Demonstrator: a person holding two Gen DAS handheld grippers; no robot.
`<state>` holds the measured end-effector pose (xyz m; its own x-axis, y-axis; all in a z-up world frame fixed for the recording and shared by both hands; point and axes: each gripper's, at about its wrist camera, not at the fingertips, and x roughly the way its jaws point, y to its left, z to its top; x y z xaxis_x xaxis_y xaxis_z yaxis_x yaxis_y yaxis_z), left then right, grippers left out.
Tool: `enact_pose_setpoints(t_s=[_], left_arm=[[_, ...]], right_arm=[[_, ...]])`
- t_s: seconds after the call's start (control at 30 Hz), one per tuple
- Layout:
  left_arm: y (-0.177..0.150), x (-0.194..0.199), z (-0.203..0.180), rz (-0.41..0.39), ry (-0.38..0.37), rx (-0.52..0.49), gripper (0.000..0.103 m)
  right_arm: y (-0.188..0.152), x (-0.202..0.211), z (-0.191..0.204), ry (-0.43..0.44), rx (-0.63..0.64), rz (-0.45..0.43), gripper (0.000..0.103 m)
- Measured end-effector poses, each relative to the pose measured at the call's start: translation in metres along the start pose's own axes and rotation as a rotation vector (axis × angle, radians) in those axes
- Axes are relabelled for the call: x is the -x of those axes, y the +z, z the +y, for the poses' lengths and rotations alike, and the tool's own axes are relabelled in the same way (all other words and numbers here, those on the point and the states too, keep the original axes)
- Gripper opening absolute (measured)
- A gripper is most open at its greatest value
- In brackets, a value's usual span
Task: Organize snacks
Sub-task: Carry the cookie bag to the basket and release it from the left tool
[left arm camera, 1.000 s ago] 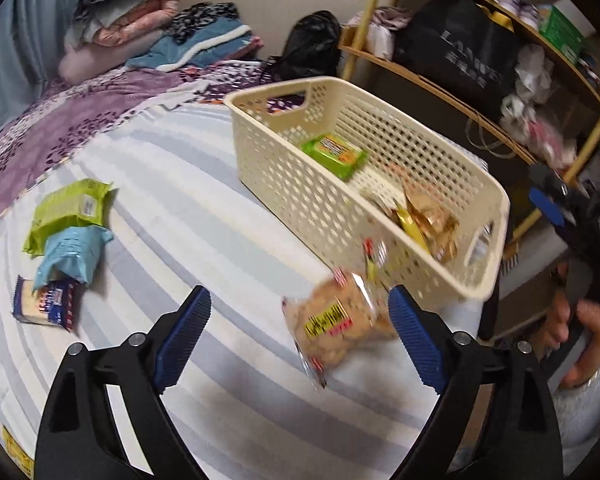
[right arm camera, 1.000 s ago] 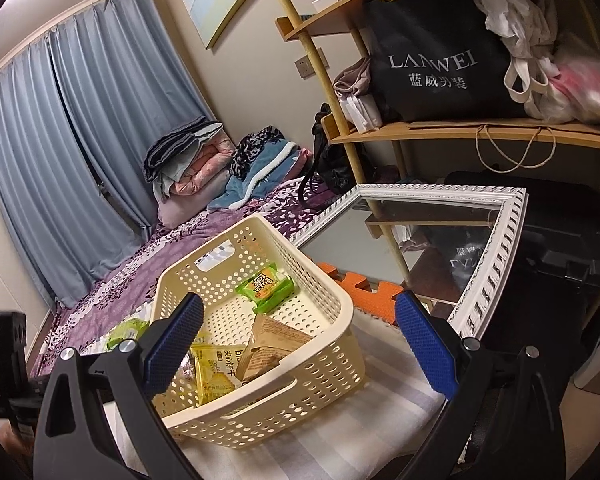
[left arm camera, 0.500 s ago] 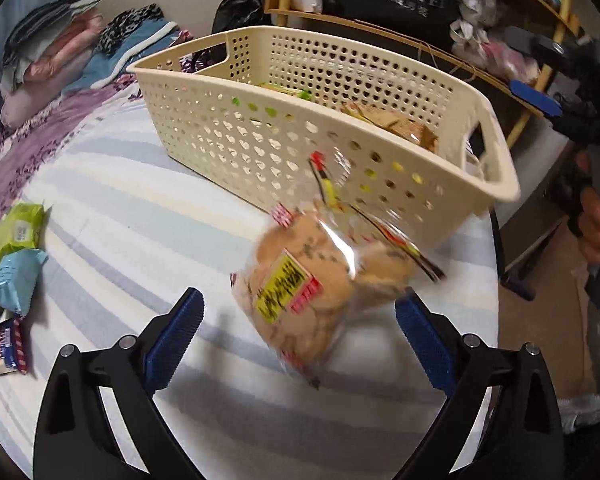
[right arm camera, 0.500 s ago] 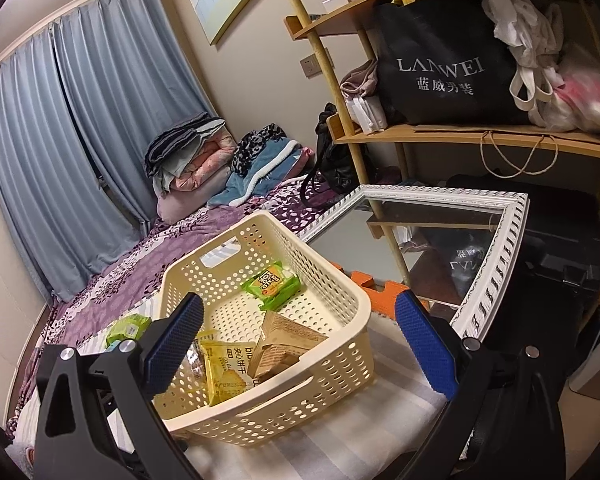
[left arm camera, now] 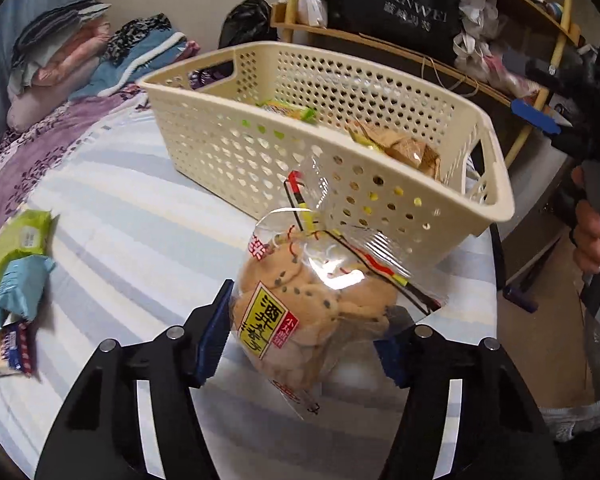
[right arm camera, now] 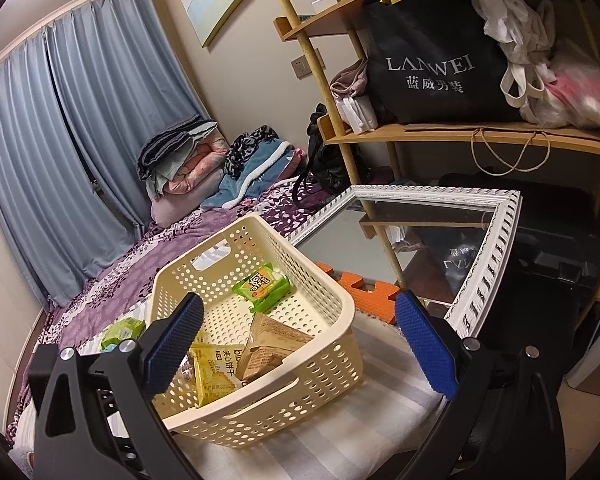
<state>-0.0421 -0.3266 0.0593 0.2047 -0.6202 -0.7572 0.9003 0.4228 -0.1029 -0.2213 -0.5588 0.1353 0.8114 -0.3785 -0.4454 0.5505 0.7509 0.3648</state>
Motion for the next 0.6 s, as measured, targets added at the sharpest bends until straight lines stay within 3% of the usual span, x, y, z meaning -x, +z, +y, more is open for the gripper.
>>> enact_pose_setpoints(t_s=[0.17,0.33,0.6], left_arm=[[0.018,0.043,0.007,-0.078,0.038,0.031,0.064],[0.059,0.076,0.001,-0.182,0.042,0.023,0.064],[0.112,0.054,-0.029,-0.207,-0.028,-0.018,0.064]], right_arm=[[0.0,0.001,0.0,0.013,-0.005,-0.007,0.096],[0.002,0.004,-0.004,0.017,-0.015,-0.018,0.096],[0.002,0.01,-0.016,-0.007,-0.032,-0.023,0.096]])
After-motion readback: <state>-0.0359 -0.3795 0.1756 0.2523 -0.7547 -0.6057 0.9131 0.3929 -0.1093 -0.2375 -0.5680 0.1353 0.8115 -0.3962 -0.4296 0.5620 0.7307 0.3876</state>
